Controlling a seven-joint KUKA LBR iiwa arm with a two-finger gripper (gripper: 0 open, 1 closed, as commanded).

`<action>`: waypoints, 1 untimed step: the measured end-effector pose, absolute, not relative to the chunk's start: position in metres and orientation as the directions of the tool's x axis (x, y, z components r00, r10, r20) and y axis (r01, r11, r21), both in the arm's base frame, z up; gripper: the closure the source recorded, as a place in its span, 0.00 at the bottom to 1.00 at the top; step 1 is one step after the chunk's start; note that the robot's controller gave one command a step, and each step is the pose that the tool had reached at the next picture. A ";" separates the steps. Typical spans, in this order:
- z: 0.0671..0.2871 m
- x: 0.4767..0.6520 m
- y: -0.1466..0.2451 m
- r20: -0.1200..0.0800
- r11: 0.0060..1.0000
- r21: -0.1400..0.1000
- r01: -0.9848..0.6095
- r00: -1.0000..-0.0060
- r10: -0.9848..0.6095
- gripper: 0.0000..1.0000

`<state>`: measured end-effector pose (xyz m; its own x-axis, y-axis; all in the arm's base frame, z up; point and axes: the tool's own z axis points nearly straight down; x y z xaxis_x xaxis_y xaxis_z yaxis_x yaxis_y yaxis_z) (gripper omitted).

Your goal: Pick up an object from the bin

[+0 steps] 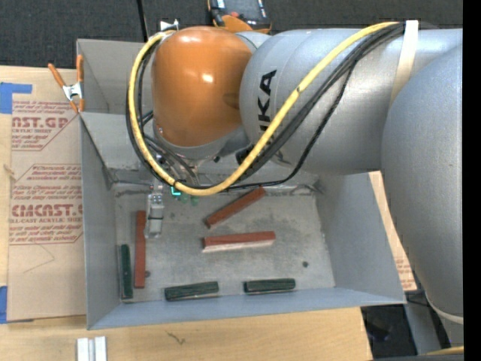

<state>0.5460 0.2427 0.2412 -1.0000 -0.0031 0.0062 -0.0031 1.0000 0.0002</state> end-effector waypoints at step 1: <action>0.246 0.548 0.241 -0.001 1.000 0.002 -0.001 -1.000 -0.001 0.00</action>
Offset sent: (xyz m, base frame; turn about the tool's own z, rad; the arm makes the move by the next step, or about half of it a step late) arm 0.0120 -0.0332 -0.1553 -0.0821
